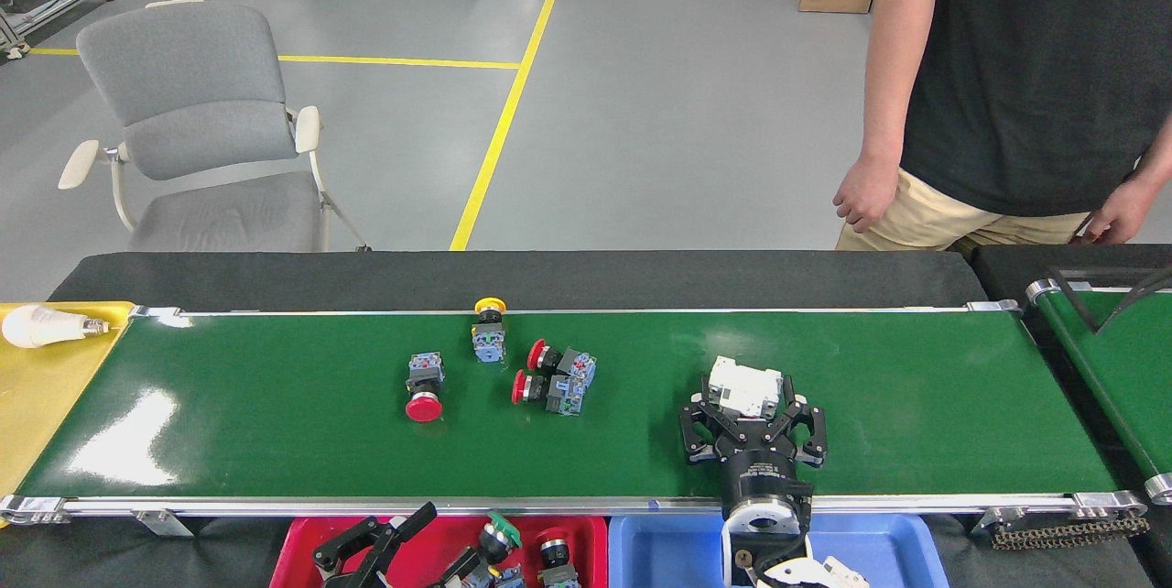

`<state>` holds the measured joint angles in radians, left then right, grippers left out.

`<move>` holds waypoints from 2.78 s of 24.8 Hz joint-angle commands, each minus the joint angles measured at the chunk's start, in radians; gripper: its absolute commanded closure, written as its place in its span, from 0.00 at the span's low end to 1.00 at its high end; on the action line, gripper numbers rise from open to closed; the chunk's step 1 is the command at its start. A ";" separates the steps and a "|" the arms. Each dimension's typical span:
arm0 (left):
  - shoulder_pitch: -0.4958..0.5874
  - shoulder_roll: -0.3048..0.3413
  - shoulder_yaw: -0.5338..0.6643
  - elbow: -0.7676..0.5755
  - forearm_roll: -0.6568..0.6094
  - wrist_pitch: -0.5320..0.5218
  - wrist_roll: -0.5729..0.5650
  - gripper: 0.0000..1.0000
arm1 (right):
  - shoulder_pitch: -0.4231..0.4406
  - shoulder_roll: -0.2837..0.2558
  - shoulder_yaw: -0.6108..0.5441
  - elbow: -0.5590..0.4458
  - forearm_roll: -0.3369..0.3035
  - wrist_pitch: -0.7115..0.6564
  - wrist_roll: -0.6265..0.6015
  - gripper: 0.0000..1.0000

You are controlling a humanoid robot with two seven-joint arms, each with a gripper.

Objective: Pick switch part from conveyor to tray

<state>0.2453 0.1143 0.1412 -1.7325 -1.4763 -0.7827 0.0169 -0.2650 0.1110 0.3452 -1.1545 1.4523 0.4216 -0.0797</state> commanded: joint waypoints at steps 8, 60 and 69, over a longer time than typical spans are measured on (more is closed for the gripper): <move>0.005 -0.004 0.247 0.039 0.010 0.356 0.011 0.00 | 0.058 -0.100 -0.006 -0.226 -0.003 -0.130 0.018 0.89; 0.157 0.010 0.152 -0.010 0.088 0.010 -0.018 0.75 | 0.570 -0.289 -0.476 -0.613 -0.274 -0.707 -0.003 0.00; 0.190 -0.091 0.187 -0.038 0.090 -0.003 -0.018 0.00 | 0.570 -0.286 -0.503 -0.614 -0.274 -0.777 -0.003 0.00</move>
<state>0.4421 0.0244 0.3114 -1.7566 -1.3926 -0.7798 -0.0105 0.3081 -0.1718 -0.1491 -1.7534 1.1812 -0.3484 -0.0810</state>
